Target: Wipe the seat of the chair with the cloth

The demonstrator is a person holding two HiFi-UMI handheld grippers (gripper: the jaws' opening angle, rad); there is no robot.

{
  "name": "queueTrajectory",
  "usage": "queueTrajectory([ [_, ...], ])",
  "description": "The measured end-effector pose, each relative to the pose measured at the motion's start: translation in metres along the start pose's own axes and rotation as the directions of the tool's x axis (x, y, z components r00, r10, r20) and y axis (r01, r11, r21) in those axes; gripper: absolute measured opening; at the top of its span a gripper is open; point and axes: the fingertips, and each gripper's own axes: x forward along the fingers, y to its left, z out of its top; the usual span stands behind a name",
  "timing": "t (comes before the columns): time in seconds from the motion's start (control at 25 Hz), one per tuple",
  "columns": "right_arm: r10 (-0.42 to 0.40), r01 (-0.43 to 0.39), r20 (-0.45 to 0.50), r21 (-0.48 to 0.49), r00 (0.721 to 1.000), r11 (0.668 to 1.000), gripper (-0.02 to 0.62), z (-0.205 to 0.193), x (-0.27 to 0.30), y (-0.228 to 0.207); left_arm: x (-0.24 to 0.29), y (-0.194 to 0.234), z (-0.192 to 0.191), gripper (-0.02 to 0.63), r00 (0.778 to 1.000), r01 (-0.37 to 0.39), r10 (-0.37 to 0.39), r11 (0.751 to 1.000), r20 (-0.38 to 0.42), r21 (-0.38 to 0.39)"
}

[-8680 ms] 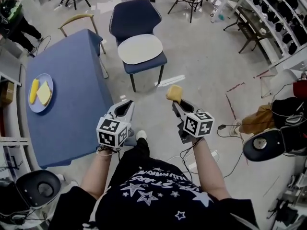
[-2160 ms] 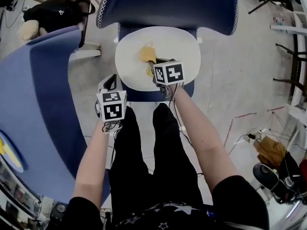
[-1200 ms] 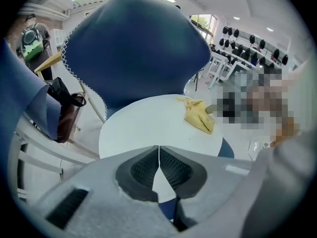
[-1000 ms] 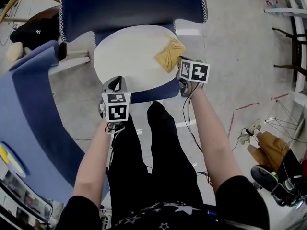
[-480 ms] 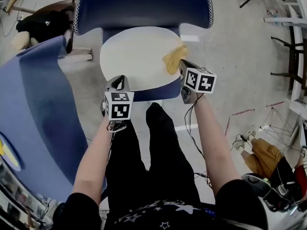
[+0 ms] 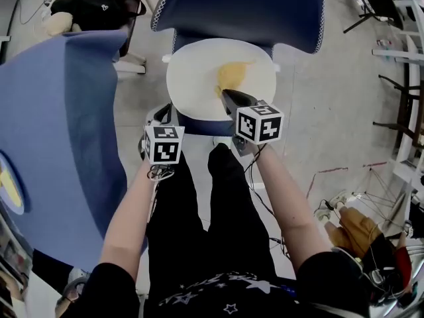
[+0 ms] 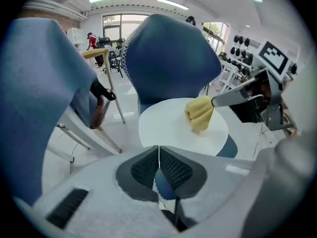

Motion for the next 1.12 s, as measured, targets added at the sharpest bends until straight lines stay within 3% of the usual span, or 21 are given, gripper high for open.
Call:
queueTrajectory([
  [0.28,0.175,-0.177,-0.075,-0.026,0.982,0.984,0.008,-0.025,0.037,0.108,-0.025,0.046,-0.044,0.021,0.999,-0.041,0.04,0.998,-0.032,-0.048],
  [0.44,0.234,-0.246,-0.166,-0.051,0.958,0.968,0.008,-0.05,0.063,0.139,-0.036,0.065,-0.055,0.021,0.998,-0.052,0.049,0.997,-0.041,-0.059],
  [0.6,0.173,-0.2,-0.286,-0.069,0.943,0.977,0.008,-0.069,0.106,0.117,-0.028,0.085,-0.045,0.021,0.997,-0.057,0.053,0.997,-0.061,-0.06],
  [0.72,0.056,-0.127,-0.351,-0.181,0.935,0.975,0.008,-0.091,0.126,0.085,-0.015,0.087,-0.05,0.021,0.996,-0.05,0.046,0.997,-0.078,-0.056],
  [0.84,-0.024,-0.069,-0.364,-0.239,0.931,0.969,0.008,-0.116,0.122,0.062,-0.012,0.078,-0.068,0.021,0.996,-0.039,0.036,0.999,-0.082,-0.037],
  [1.12,-0.099,0.032,-0.352,-0.192,0.931,0.981,0.008,-0.139,0.079,0.012,-0.009,0.046,-0.069,0.021,0.994,-0.007,0.01,1.0,-0.113,0.03],
])
